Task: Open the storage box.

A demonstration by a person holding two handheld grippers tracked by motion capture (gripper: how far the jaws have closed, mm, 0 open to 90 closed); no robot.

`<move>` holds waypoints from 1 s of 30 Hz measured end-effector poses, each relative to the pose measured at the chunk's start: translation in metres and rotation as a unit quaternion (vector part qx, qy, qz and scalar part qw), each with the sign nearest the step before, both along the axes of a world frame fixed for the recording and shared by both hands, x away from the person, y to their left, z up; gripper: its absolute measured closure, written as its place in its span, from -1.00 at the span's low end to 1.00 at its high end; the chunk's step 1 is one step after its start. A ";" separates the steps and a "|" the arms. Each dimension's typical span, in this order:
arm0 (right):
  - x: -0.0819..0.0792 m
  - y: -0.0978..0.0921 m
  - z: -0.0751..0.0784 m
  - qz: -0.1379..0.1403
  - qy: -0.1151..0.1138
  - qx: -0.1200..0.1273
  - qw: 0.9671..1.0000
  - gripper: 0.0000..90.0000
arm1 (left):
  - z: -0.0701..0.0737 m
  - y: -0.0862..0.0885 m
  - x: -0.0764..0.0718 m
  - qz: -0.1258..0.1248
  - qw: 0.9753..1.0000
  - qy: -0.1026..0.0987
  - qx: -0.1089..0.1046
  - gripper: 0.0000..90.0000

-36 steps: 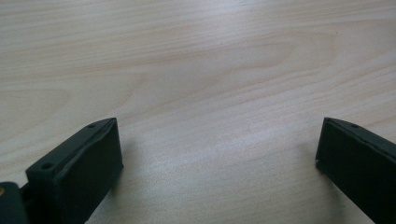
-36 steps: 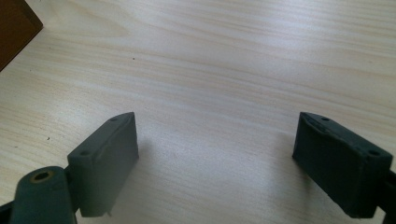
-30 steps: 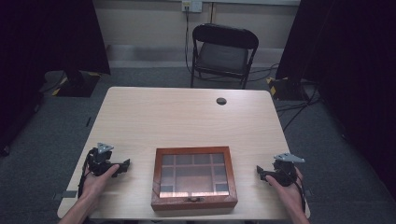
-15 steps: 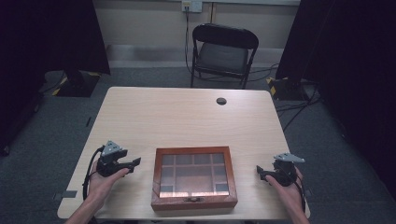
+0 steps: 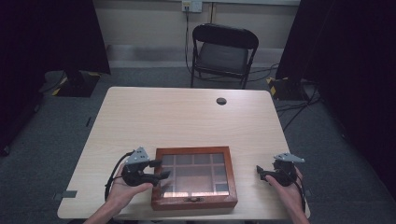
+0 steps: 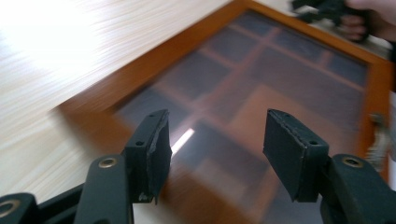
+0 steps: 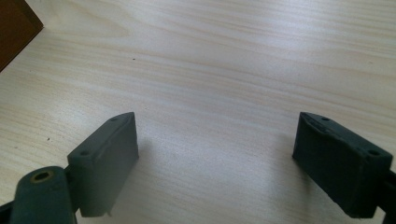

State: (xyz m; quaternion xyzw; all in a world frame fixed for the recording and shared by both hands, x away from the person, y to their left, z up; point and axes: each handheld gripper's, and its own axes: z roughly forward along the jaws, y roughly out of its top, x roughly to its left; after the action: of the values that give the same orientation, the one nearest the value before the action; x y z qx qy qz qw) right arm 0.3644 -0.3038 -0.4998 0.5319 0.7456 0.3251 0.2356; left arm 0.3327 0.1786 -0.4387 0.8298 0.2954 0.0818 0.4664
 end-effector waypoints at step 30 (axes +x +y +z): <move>0.000 0.000 0.000 0.000 0.000 0.000 1.000 -0.71 | -0.005 -0.070 -0.029 -0.182 0.981 0.067 -0.006 0.58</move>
State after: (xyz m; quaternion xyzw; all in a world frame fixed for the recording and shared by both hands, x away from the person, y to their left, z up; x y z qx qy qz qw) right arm 0.3644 -0.3038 -0.4998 0.5319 0.7455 0.3251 0.2356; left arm 0.3039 0.1082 -0.4433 0.8705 0.1709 -0.0618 0.4573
